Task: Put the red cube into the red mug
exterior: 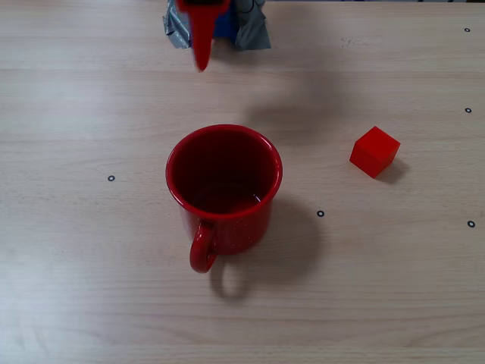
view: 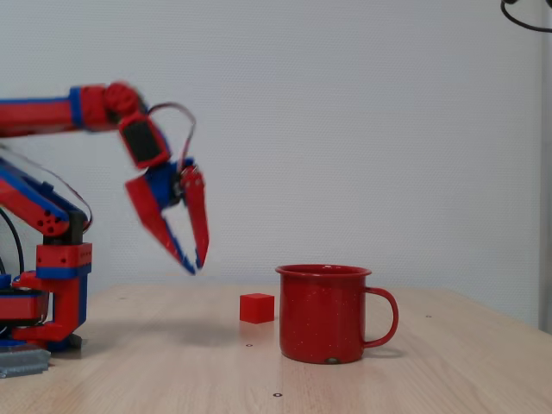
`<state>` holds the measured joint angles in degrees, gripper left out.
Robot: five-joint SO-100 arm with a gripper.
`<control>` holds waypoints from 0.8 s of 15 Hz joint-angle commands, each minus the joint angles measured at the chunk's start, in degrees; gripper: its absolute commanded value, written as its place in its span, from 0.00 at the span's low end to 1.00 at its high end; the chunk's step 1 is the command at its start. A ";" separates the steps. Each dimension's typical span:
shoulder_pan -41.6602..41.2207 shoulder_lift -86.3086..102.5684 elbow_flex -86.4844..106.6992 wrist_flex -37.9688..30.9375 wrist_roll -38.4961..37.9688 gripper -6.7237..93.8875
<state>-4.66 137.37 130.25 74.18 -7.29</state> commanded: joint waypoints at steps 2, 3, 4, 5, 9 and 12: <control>-6.86 -9.76 -23.29 12.22 -2.90 0.07; -10.28 -15.03 -30.50 17.40 -2.55 0.07; -14.06 -20.39 -38.06 22.94 -2.81 0.07; -17.31 -25.05 -44.91 26.98 -1.67 0.07; -29.88 -35.42 -53.61 24.35 11.16 0.07; -33.93 -43.59 -52.91 15.56 18.46 0.07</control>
<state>-37.00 91.58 79.72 91.49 10.20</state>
